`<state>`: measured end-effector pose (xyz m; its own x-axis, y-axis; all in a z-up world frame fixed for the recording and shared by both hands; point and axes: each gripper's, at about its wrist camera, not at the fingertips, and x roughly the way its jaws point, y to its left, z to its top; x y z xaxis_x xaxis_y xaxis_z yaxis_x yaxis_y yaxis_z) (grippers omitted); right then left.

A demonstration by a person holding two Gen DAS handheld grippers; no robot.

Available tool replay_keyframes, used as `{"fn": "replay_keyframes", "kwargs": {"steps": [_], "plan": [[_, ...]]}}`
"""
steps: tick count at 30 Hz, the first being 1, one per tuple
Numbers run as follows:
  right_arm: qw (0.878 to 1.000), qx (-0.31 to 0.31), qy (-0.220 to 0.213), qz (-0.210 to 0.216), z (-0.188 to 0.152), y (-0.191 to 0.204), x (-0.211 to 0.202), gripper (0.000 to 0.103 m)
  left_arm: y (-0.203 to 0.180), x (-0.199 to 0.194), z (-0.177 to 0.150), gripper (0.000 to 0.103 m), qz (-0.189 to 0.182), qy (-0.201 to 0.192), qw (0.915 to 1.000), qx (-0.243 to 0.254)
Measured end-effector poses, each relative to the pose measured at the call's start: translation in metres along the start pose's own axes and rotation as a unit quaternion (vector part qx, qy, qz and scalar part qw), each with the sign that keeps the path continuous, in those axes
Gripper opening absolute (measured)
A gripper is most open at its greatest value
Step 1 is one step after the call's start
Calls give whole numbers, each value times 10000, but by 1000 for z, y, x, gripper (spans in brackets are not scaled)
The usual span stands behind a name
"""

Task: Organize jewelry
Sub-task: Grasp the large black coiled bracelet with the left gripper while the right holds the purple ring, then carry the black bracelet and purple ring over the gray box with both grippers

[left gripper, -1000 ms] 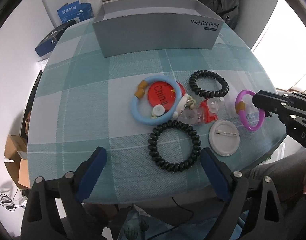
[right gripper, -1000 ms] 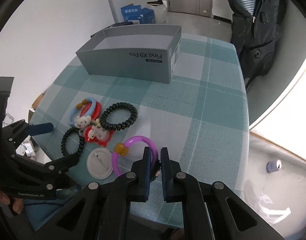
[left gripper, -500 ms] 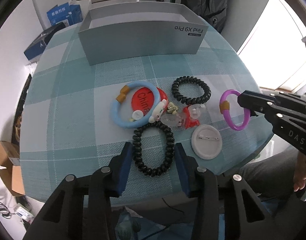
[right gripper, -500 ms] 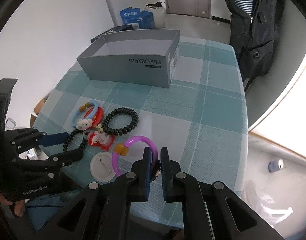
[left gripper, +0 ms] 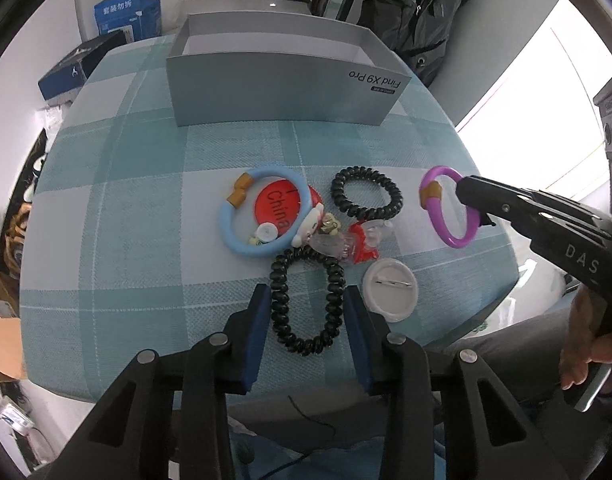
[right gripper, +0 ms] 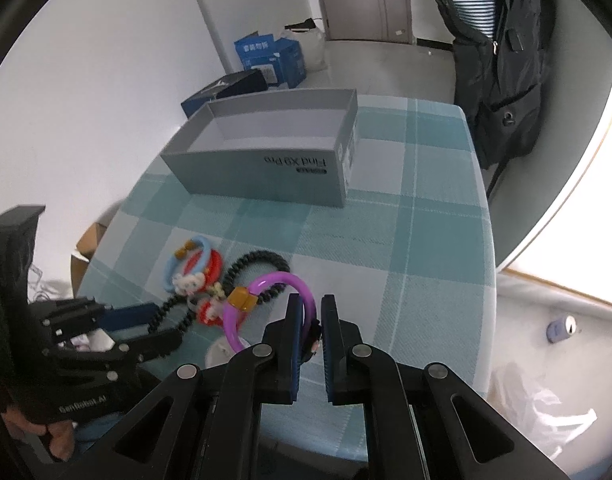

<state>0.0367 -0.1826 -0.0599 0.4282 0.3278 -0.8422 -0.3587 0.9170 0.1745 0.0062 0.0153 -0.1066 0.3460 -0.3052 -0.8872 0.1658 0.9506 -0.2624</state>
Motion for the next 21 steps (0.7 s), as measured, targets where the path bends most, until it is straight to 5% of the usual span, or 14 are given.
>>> {"fn": "replay_keyframes", "kwargs": {"steps": [21], "plan": [[9992, 206, -332, 105, 14, 16, -10, 8, 14, -58, 1, 30, -374, -614, 9971, -258]]}}
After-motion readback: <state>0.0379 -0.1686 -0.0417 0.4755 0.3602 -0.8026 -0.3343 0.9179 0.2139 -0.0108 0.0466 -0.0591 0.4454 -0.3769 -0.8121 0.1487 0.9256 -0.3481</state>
